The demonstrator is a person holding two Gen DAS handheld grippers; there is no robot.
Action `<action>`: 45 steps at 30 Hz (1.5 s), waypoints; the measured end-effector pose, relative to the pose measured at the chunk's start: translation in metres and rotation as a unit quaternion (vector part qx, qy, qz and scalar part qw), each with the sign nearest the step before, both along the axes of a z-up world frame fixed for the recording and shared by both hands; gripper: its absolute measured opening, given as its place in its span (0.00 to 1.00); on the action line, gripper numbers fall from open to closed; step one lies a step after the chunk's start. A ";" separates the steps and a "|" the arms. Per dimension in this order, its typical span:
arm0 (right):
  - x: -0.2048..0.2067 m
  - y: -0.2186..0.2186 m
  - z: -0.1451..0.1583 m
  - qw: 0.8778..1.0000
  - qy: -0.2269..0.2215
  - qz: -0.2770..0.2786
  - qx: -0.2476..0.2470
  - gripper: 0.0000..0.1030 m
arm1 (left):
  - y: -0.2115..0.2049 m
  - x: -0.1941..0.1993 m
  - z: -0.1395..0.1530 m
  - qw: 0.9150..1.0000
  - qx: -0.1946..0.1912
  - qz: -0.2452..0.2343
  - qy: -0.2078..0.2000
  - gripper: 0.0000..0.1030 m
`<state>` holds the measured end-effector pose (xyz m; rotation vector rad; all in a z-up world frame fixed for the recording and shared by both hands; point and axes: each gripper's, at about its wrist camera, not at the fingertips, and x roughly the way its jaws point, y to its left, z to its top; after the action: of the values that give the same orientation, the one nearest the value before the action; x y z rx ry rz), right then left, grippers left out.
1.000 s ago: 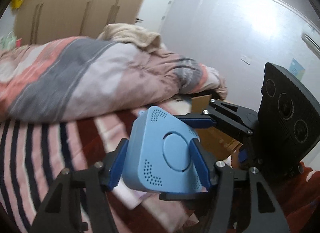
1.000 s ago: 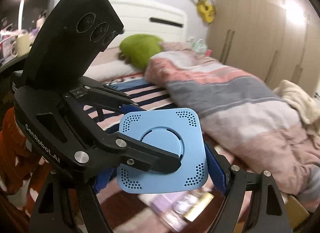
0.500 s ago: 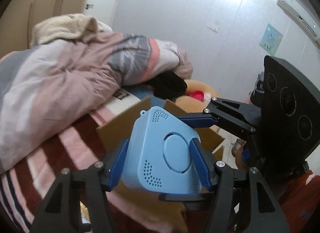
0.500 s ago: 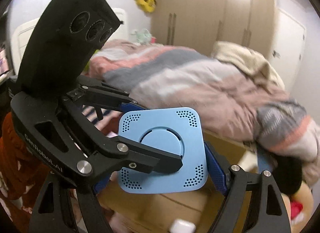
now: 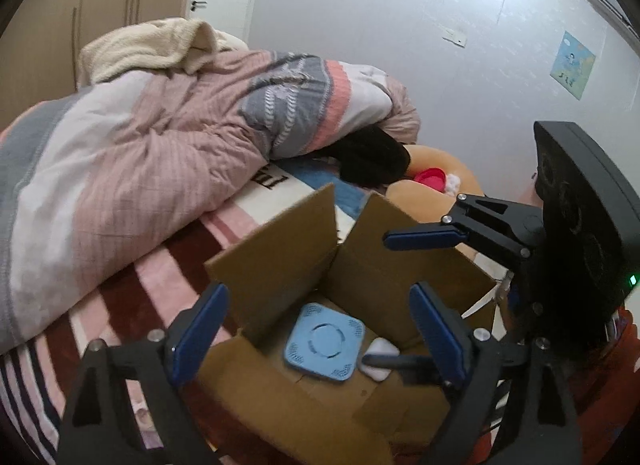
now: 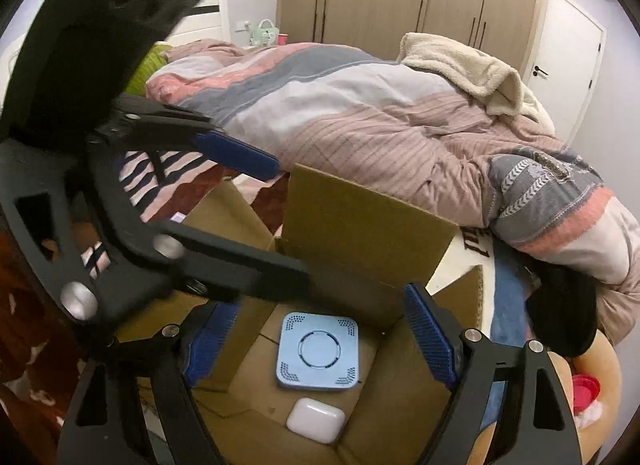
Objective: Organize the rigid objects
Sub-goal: 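Carry the blue device into the cardboard box and release it, then grasp the purple 'Enjoy traveling' box upright with the right gripper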
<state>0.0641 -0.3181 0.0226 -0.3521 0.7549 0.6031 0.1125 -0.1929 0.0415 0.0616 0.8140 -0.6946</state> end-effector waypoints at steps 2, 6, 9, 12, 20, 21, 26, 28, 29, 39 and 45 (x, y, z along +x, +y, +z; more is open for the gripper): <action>-0.004 0.002 0.003 1.000 0.001 0.000 0.004 0.78 | 0.013 -0.007 0.006 1.000 -0.003 0.011 -0.008 0.87; -0.019 0.021 0.018 1.000 -0.005 0.020 0.019 0.78 | 0.050 -0.025 0.020 0.999 -0.008 0.043 -0.024 0.87; -0.030 0.049 0.027 0.999 -0.008 0.045 0.029 0.78 | 0.085 -0.044 0.029 0.996 -0.007 0.074 -0.041 0.87; -0.043 0.083 0.033 0.996 -0.018 0.075 0.046 0.78 | 0.127 -0.062 0.033 0.992 -0.006 0.110 -0.052 0.87; -0.068 0.180 0.001 0.986 0.026 0.151 0.071 0.78 | 0.223 -0.098 0.000 0.981 -0.008 0.186 -0.053 0.87; -0.071 0.194 -0.010 0.984 0.039 0.157 0.070 0.78 | 0.233 -0.100 -0.008 0.980 -0.011 0.194 -0.050 0.87; -0.060 0.230 -0.063 0.983 0.101 0.134 0.070 0.78 | 0.268 -0.106 -0.046 0.975 -0.018 0.220 -0.034 0.87; -0.048 0.238 -0.086 0.984 0.129 0.102 0.066 0.76 | 0.277 -0.105 -0.061 0.974 -0.012 0.225 -0.030 0.87; -0.043 0.241 -0.097 0.985 0.137 0.087 0.062 0.75 | 0.279 -0.106 -0.066 0.974 -0.010 0.225 -0.029 0.87; -0.008 0.250 -0.150 0.987 0.159 -0.009 -0.004 0.44 | 0.296 -0.099 -0.095 0.973 -0.021 0.228 -0.015 0.87; -0.016 0.256 -0.151 0.988 0.148 -0.006 -0.033 0.42 | 0.293 -0.096 -0.095 0.974 -0.023 0.226 -0.010 0.87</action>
<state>0.0477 -0.0617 -0.1288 -0.3224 1.0621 0.6276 0.0163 0.1000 -0.0540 -0.1545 0.7573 -0.2813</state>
